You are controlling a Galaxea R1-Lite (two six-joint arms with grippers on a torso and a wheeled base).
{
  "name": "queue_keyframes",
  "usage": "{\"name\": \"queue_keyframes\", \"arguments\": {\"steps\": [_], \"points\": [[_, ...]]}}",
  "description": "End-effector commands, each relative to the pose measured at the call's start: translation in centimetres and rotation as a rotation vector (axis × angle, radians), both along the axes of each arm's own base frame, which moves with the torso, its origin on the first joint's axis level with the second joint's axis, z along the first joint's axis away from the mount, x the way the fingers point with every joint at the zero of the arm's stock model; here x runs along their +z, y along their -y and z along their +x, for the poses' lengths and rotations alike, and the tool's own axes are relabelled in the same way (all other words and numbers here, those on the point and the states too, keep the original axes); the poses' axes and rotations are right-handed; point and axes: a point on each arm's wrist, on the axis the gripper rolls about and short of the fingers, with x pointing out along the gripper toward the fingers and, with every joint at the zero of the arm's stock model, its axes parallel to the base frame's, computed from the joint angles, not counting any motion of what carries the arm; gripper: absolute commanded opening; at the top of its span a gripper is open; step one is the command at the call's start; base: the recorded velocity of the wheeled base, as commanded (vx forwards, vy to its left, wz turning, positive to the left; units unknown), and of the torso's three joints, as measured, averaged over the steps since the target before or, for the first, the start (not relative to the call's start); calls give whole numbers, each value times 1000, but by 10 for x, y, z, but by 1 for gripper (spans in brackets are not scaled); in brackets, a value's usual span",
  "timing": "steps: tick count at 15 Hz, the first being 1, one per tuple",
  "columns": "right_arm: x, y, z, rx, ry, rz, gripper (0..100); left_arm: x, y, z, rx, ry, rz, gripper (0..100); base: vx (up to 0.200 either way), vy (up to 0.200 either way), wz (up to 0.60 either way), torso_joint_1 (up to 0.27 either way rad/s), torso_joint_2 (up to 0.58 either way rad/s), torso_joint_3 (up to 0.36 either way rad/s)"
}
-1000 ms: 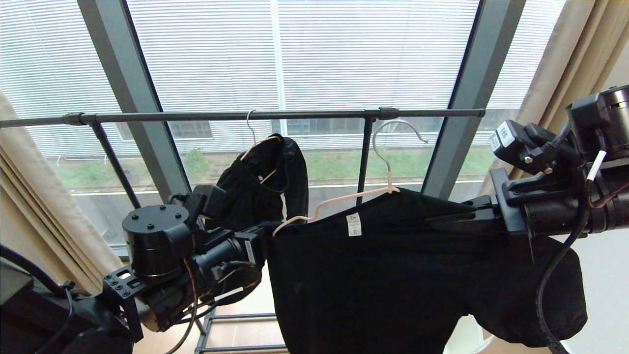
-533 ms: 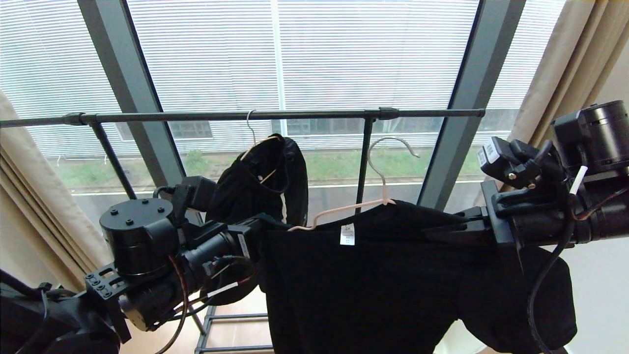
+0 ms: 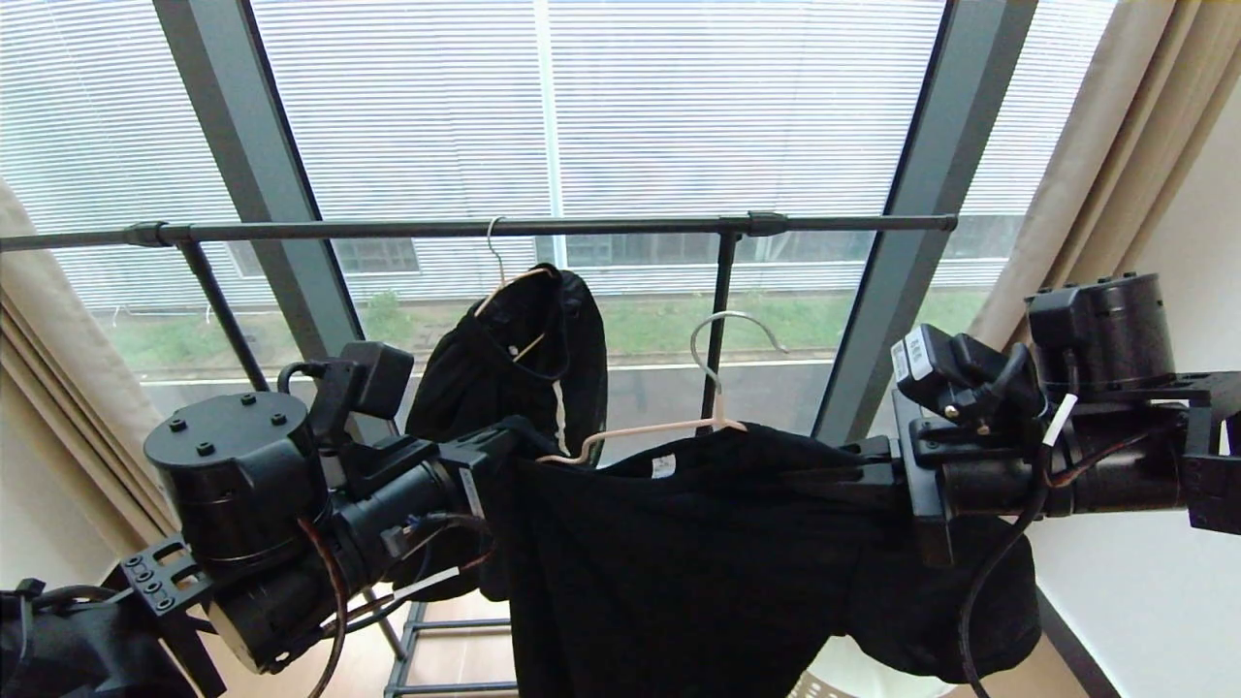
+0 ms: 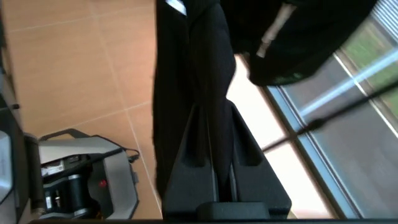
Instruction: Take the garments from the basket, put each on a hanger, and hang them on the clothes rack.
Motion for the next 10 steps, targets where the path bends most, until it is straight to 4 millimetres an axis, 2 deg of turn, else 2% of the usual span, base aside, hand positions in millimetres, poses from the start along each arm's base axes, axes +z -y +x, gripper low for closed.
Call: {"name": "queue_keyframes", "arguments": {"steps": [1,2,4,10], "points": [[-12,-1,0,10,-36,-10,0,1,0,-1,-1,4,-3,0,0,0,0,0,0,0],[-25,0,-6,53,-79,43,0,1,0,-1,-3,3,-2,0,0,0,0,0,0,0],[-36,-3,0,47,-76,72,0,4,5,-7,-26,12,-7,0,0,0,0,0,0,0],[-47,-14,8,43,-99,118,0,13,13,-25,-89,39,-27,0,0,0,0,0,0,0]]}}
